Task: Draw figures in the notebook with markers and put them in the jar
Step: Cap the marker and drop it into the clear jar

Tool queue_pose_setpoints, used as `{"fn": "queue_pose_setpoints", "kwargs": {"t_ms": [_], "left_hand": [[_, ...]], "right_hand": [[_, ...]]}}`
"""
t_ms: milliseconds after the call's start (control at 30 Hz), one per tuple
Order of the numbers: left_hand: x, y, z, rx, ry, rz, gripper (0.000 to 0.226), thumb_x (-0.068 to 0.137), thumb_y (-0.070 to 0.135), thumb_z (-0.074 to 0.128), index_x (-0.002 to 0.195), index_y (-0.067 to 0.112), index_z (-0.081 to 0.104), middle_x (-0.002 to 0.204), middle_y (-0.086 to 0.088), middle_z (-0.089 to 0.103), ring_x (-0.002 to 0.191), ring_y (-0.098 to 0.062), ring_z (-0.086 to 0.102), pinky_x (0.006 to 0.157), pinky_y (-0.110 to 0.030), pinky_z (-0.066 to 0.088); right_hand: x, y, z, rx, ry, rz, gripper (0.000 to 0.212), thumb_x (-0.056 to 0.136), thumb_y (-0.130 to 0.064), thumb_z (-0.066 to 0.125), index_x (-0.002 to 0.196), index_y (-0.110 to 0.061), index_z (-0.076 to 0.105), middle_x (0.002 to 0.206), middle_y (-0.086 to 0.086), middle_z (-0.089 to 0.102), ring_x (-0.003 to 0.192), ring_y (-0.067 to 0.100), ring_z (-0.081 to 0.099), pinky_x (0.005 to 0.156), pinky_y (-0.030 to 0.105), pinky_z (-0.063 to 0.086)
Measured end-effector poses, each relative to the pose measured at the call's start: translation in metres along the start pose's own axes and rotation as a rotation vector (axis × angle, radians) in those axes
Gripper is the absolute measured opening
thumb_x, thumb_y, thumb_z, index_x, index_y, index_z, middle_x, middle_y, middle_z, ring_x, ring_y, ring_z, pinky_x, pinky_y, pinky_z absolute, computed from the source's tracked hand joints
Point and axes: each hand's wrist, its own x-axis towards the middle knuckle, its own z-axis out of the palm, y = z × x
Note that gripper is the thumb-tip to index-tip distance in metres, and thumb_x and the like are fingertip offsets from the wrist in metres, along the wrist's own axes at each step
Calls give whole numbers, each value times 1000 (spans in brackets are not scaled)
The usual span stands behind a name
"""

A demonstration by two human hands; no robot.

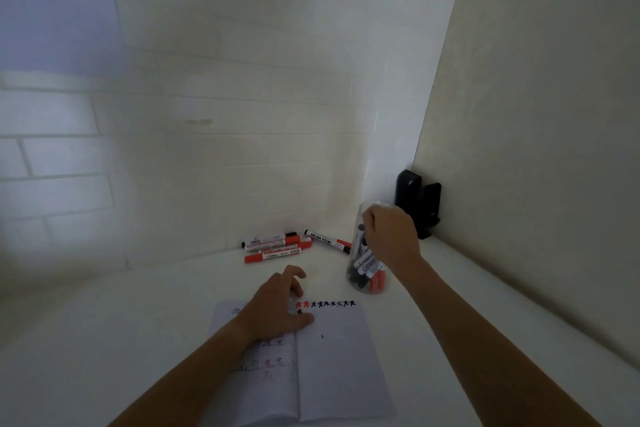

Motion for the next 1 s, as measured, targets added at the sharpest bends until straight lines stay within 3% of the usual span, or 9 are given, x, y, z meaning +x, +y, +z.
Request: {"fn": "queue_pose_setpoints", "kwargs": {"t_ms": [100, 200, 300, 433, 567, 700, 833, 1000], "left_hand": [[0, 0, 0, -2, -13, 5, 71, 72, 65, 74, 126, 37, 38, 106, 13, 54, 92, -2, 52, 81, -23, 47], [0, 1, -2, -3, -20, 2, 70, 72, 65, 74, 125, 36, 40, 107, 13, 54, 93, -3, 53, 82, -24, 48], [0, 0, -2, -11, -30, 1, 64, 74, 62, 75, 123, 35, 43, 107, 14, 55, 93, -3, 53, 82, -24, 49], [6, -5, -2, -92, -16, -69, 42, 81, 52, 73, 112, 35, 51, 100, 14, 61, 90, -6, 58, 78, -22, 50], [20, -11, -5, -135, 126, -184, 11, 95, 14, 60, 101, 23, 58, 96, 3, 65, 88, -13, 62, 80, -32, 54], [31, -30, -8, 124, 358, -197, 43, 76, -15, 50, 107, 12, 62, 113, -8, 58, 104, -25, 53, 88, -36, 47], [35, -39, -18, 311, 422, -407, 50, 75, -9, 56, 122, 7, 60, 125, -16, 55, 116, -36, 48, 90, -45, 46], [35, -57, -18, 419, 405, -461, 38, 87, 7, 61, 126, 10, 59, 120, -14, 58, 111, -35, 53, 85, -45, 46]], "right_hand": [[0, 4, 10, -133, -44, -81, 46, 104, -47, 41, 82, -16, 66, 68, 0, 61, 63, 16, 60, 82, 37, 56], [-2, 6, 14, -176, -98, -87, 35, 104, -42, 45, 106, -14, 66, 89, 3, 70, 81, 20, 65, 92, 40, 53], [-13, 0, 10, -139, 27, -96, 34, 96, -23, 59, 126, -7, 60, 113, 12, 69, 106, 31, 65, 100, 46, 50], [-46, -27, 11, -71, 247, -231, 42, 87, -14, 62, 128, -4, 60, 128, 15, 61, 120, 32, 58, 102, 47, 50], [-90, -45, 41, 110, 134, -303, 29, 84, -16, 65, 113, -14, 65, 113, 3, 65, 104, 20, 64, 86, 35, 59], [-121, -42, 78, 173, -20, -293, 22, 83, -24, 45, 97, -21, 62, 95, -4, 63, 83, 17, 62, 68, 28, 54], [-134, -34, 96, 226, -59, -237, 12, 84, -24, 44, 82, -23, 56, 80, -8, 55, 70, 13, 55, 61, 24, 47], [-133, -33, 100, 231, -72, -210, 13, 84, -25, 44, 81, -26, 56, 79, -10, 56, 69, 11, 55, 60, 21, 45]]}}
